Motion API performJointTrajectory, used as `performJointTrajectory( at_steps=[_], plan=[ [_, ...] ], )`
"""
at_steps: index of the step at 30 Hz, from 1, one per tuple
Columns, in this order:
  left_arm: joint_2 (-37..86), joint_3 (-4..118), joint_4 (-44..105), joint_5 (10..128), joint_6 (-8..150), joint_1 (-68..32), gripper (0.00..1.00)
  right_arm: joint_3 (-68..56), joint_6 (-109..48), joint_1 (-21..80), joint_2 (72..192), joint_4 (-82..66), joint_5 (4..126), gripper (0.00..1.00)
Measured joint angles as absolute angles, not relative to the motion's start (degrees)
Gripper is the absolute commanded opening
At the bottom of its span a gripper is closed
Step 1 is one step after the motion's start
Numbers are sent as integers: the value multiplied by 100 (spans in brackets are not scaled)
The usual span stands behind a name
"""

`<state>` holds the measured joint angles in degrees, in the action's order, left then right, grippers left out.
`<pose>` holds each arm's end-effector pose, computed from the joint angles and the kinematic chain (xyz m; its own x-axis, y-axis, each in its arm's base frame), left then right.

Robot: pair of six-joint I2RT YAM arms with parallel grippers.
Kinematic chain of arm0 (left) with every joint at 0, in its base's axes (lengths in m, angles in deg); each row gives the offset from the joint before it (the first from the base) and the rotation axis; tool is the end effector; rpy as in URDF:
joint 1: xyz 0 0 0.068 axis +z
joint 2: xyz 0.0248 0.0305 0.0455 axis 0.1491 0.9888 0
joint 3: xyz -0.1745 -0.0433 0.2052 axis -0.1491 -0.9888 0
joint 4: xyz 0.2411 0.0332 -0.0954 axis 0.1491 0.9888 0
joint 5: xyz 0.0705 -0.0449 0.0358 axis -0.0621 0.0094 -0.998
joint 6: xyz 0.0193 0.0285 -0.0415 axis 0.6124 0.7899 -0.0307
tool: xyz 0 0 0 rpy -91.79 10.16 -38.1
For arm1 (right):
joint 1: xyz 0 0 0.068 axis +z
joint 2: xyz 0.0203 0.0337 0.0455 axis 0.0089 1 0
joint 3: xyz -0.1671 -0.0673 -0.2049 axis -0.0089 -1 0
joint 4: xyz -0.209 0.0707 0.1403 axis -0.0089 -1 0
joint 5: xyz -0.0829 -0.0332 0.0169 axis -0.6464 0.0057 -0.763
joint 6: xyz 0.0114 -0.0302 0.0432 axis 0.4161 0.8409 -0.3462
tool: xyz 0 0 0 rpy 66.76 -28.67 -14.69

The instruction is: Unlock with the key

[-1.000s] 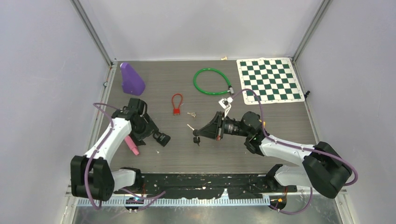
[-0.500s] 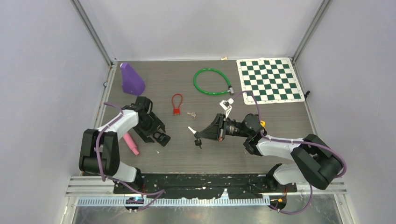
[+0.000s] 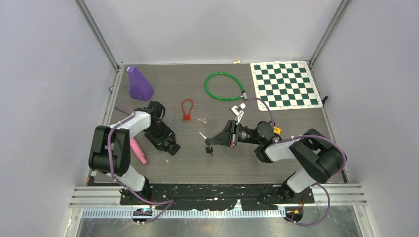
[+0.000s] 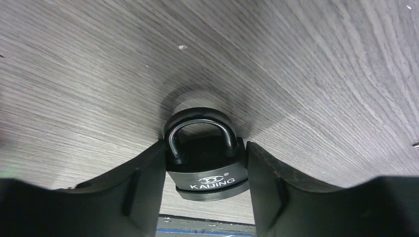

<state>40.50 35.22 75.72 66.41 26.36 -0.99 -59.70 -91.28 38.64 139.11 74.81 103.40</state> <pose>0.2567 -0.0469 0.1520 -0.6859 -0.7271 0.0303 -0.7237 0.6772 -0.1326 0.1888 0.1806 0.2038 -0.8187 0.1772 -0.5461 -0.5678 -0.1082 0.8161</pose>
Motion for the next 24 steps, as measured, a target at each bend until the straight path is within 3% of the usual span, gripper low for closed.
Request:
performJointTrajectory(
  at_steps=[3, 6, 8, 17, 24],
  plan=[
    [4057, 3540, 7628, 6637, 2614, -130, 39, -5970, -9235, 3864, 13944, 7561, 10338, 5],
    [4061, 3557, 7666, 6637, 2601, -145, 19, -5970, -9292, 3864, 13950, 7605, 10336, 6],
    [4061, 3579, 7751, 6663, 2583, -173, 13, -5970, -9305, 3864, 13994, 7625, 10325, 6],
    [3718, 4928, 9451, 6422, 2601, -274, 11, -5723, -9432, 4338, 14678, 7481, 10176, 5],
    [3552, 6408, 10721, 4820, 2618, -761, 10, -5181, -9718, 4996, 15410, 7452, 10067, 6]
  ],
)
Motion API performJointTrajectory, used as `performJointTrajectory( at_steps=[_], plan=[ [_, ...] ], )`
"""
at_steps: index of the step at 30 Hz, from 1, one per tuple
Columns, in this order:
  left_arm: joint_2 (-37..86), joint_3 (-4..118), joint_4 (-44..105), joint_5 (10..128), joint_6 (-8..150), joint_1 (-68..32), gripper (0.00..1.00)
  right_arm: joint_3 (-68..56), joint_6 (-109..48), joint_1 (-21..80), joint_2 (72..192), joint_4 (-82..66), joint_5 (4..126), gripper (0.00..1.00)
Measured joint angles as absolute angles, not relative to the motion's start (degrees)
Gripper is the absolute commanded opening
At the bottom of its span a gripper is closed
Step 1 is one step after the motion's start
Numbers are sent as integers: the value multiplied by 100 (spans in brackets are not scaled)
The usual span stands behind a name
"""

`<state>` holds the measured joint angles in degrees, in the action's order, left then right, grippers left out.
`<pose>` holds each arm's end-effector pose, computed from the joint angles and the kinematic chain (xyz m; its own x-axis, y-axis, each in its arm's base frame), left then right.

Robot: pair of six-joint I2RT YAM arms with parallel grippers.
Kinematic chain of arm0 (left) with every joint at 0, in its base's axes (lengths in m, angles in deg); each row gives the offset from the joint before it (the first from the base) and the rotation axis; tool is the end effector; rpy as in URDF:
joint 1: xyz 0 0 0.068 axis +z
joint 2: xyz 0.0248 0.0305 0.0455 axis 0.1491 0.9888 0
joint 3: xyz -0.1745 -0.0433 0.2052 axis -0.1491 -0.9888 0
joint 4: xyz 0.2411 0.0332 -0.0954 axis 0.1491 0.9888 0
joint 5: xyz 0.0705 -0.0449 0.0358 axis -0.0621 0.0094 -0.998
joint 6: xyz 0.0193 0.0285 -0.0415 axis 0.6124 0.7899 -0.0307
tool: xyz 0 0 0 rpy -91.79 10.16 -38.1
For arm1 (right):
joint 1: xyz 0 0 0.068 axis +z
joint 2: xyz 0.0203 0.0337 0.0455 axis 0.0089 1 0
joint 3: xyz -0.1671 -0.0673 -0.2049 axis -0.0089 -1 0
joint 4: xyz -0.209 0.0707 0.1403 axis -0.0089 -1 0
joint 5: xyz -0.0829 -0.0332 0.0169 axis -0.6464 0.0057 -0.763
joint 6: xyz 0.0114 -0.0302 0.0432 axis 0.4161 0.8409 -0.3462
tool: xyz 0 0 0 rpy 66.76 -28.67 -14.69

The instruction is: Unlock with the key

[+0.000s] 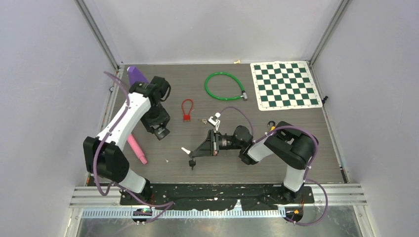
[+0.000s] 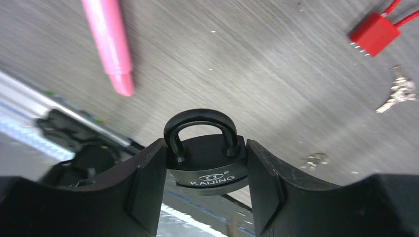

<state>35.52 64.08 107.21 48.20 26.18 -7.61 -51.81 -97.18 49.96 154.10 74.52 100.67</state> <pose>0.2608 -0.0678 0.2971 -0.7252 -0.6400 -0.2539 -0.6626 0.7489 0.0051 0.1808 0.2486 0.1673 -0.9268 -0.0052 -0.3756 -0.3725 -0.1166 0.9207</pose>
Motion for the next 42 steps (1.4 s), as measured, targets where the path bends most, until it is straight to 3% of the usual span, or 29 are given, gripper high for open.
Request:
performJointTrajectory(
  at_steps=[9, 26, 42],
  plan=[
    [4968, 7699, 11742, 3428, 2513, -1271, 12, -5142, -9779, 5040, 15467, 7413, 9929, 5],
    [4251, 7524, 11891, 5419, 2500, -1268, 12, -4700, -9464, 5081, 15467, 6674, 9531, 6],
    [3917, 7524, 11836, 5907, 2483, -1268, 10, -4468, -9071, 5081, 15133, 5767, 9267, 5]
  ],
)
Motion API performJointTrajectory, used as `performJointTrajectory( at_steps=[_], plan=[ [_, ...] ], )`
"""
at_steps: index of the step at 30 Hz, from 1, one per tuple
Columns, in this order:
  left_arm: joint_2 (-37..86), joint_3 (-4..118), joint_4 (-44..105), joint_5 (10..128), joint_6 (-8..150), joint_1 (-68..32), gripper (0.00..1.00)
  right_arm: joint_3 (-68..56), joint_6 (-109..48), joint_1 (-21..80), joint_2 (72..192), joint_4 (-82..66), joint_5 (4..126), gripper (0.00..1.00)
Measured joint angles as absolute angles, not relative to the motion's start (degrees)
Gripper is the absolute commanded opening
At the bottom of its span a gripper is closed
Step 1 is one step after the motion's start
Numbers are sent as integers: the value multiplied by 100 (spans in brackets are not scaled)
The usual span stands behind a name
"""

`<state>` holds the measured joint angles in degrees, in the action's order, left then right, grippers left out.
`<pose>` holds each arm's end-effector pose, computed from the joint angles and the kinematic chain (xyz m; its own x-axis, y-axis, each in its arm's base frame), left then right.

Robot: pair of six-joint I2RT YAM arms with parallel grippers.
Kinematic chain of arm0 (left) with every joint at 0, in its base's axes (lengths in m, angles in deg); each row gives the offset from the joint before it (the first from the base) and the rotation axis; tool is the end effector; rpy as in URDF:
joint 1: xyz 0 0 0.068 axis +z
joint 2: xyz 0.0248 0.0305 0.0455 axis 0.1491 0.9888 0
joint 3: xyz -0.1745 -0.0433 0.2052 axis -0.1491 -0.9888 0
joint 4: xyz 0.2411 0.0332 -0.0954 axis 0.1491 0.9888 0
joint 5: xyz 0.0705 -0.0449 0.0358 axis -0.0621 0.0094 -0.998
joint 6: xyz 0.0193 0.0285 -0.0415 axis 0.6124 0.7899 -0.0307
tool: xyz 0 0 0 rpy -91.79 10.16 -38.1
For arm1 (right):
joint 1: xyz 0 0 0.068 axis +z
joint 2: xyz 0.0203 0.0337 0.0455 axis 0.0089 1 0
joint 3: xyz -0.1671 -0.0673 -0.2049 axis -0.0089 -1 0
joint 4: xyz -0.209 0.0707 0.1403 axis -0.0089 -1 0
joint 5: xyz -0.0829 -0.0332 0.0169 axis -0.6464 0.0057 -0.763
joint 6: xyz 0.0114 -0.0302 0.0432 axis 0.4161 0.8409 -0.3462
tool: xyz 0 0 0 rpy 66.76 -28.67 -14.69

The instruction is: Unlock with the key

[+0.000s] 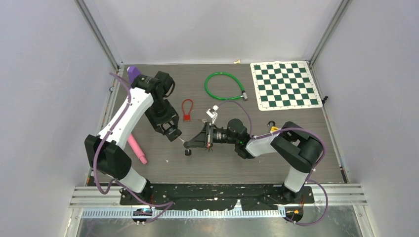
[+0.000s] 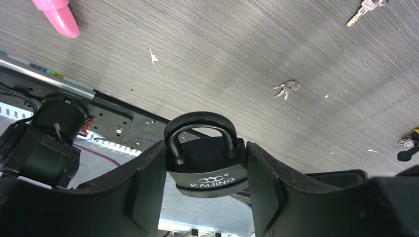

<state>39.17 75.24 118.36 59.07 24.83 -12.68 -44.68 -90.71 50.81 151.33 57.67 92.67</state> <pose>0.2553 -0.0983 0.3285 -0.7967 -0.6011 -0.0625 -0.5994 0.7992 -0.0454 0.1974 0.2698 0.1830 -0.9117 0.0821 -0.4026 -0.4029 0.0144 0.9151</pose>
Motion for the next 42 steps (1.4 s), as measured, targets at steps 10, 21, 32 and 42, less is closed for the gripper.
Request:
performJointTrajectory(
  at_steps=[10, 21, 32, 42],
  plan=[
    [3910, 7524, 11777, 5981, 2459, -1273, 9, -4466, -8970, 5081, 14977, 5677, 9267, 5],
    [3910, 7527, 11683, 6086, 2439, -1367, 8, -4444, -8907, 5081, 14888, 5516, 9265, 5],
    [3910, 7527, 11602, 6084, 2435, -1445, 7, -4444, -8852, 5081, 14800, 5402, 9260, 5],
    [3899, 7498, 11512, 6082, 2437, -1480, 6, -4453, -9158, 5033, 14805, 5450, 9221, 5]
  ],
)
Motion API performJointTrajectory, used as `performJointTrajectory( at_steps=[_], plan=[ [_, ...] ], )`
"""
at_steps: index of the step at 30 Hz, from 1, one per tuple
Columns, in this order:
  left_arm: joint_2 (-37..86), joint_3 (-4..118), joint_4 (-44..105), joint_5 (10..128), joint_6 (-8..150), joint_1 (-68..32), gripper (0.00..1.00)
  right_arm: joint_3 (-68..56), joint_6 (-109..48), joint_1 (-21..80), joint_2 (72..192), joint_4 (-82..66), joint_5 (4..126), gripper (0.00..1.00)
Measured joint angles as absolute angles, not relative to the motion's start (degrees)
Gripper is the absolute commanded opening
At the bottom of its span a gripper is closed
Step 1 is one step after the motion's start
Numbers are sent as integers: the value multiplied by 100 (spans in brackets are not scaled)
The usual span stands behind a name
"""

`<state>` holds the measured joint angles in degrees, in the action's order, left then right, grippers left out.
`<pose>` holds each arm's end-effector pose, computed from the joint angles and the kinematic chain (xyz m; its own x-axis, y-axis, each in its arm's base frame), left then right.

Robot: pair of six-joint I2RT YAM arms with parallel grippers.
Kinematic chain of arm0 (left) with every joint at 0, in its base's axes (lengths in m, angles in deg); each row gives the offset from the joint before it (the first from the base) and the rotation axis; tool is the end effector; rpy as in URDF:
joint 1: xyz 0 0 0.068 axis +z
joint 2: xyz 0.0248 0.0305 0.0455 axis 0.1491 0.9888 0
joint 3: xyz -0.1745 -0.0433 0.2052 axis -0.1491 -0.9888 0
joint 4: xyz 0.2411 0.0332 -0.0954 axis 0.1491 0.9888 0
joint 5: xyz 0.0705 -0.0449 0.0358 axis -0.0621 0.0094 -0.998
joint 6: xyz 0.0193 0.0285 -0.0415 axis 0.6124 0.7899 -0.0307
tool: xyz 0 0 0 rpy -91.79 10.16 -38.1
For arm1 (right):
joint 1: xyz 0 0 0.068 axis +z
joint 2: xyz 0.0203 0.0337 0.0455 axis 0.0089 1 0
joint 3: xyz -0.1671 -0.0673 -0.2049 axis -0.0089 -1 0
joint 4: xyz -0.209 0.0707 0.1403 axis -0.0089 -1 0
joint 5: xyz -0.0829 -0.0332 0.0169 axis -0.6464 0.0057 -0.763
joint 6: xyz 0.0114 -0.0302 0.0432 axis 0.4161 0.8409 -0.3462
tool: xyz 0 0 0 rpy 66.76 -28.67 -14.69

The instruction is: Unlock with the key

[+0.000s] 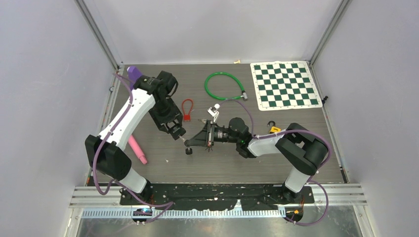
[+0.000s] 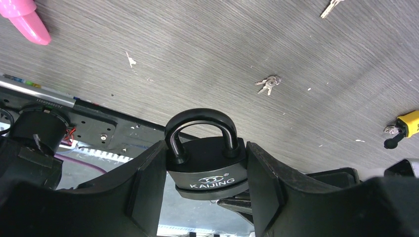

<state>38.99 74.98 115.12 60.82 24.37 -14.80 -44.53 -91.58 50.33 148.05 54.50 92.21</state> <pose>0.2559 -0.1108 0.3288 -0.8131 -0.5785 -0.0647 -0.5705 0.8141 -0.1086 0.1976 0.2652 0.1958 -0.9151 0.0988 -0.3909 -0.3913 0.0162 0.9201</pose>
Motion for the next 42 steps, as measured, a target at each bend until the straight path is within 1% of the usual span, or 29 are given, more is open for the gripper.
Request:
performJointTrajectory(
  at_steps=[11, 26, 37, 42],
  plan=[
    [3777, 7291, 11222, 6151, 2334, -1511, 4, -4624, -9464, 4906, 14855, 5732, 9214, 5],
    [3517, 6989, 10892, 6023, 2138, -1660, 3, -4698, -9556, 4878, 14851, 5717, 9192, 5],
    [3322, 6722, 10603, 5924, 1947, -1767, 2, -4700, -8634, 4878, 14573, 5140, 9024, 6],
    [3324, 6711, 10586, 5924, 1836, -1775, 2, -4779, -8007, 4898, 14488, 5122, 8851, 5]
  ],
)
